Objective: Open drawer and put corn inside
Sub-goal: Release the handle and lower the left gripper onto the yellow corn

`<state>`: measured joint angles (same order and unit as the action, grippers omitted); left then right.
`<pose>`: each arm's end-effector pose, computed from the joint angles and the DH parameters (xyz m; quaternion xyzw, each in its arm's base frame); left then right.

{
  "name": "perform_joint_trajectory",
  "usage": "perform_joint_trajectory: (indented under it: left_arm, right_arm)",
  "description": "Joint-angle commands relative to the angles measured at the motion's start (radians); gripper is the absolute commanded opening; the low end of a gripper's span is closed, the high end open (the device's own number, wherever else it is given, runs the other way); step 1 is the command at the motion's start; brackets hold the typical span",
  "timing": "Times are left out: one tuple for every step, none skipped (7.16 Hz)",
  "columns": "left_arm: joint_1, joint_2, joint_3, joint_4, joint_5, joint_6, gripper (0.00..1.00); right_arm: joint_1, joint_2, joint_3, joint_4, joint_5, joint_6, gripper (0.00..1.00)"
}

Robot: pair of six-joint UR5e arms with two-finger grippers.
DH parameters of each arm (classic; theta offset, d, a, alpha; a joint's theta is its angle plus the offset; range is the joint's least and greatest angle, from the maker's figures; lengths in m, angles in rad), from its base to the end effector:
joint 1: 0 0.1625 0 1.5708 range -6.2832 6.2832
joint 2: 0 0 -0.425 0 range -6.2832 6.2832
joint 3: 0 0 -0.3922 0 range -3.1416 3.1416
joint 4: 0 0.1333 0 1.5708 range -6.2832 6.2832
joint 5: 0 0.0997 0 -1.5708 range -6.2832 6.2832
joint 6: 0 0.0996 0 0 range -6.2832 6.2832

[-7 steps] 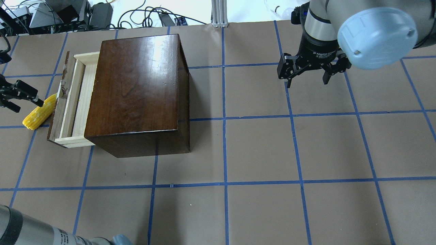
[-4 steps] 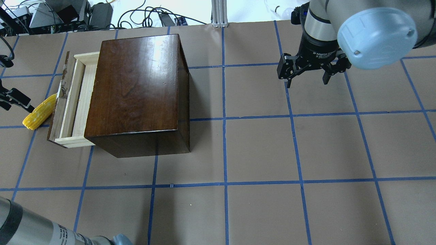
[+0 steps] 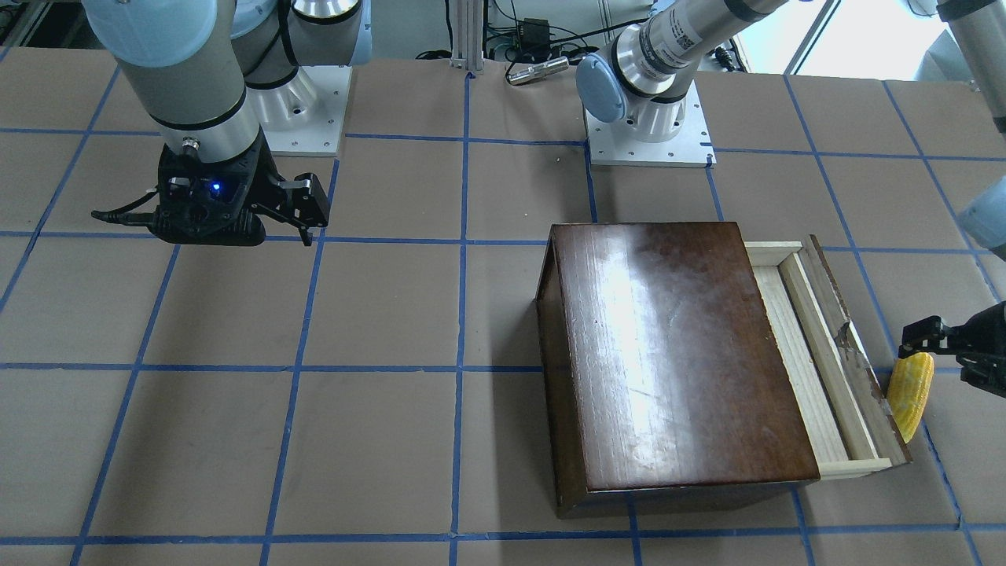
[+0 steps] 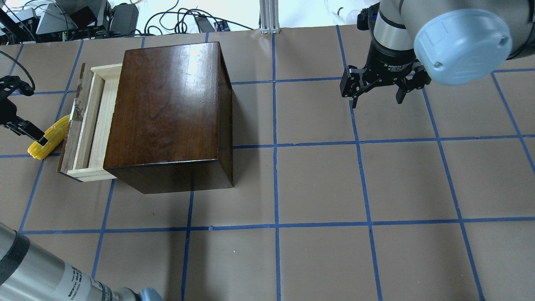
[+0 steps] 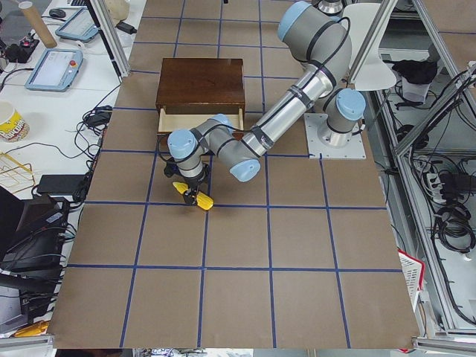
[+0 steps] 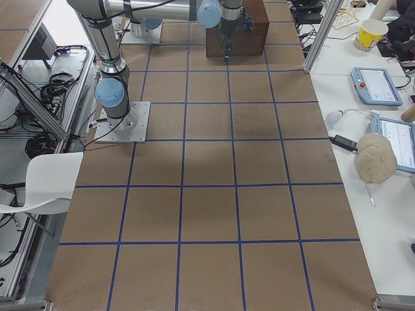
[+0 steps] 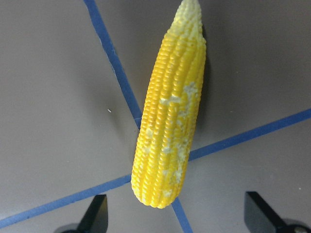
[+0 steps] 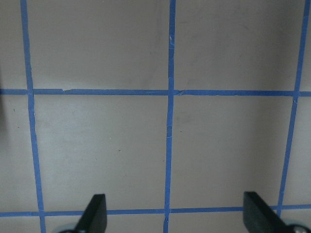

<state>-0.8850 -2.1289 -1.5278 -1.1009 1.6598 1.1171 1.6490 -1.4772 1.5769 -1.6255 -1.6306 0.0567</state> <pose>0.3226 -0.5908 0.2262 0.2147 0.9754 0.0489 0.0099 0.1680 -0.5135 0.4428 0.0114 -0.9992 -0.0204 0.0313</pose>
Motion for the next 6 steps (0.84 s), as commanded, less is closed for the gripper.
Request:
perform_joint_trajectory:
  left_arm:
    - [0.000, -0.040, 0.003, 0.027, -0.025, 0.114, 1.00]
    - [0.000, -0.046, 0.000, 0.076, -0.022, 0.128, 1.00]
    - [0.000, -0.054, 0.000, 0.078, -0.022, 0.148, 1.00]
    - [0.000, -0.062, -0.002, 0.076, -0.022, 0.150, 1.00]
    - [0.000, -0.071, -0.003, 0.073, -0.018, 0.144, 1.00]
    - [0.000, -0.078, 0.000, 0.075, -0.017, 0.147, 0.94]
  right_arm:
    - [0.000, 0.000, 0.000, 0.001, 0.000, 0.000, 1.00]
    - [0.000, 0.000, 0.000, -0.001, 0.000, 0.000, 1.00]
    - [0.000, 0.000, 0.000, 0.001, 0.000, 0.000, 1.00]
    - [0.000, 0.000, 0.000, 0.001, 0.000, 0.000, 1.00]
    - [0.000, 0.000, 0.000, 0.001, 0.000, 0.000, 1.00]
    - [0.000, -0.001, 0.000, 0.001, 0.000, 0.000, 1.00]
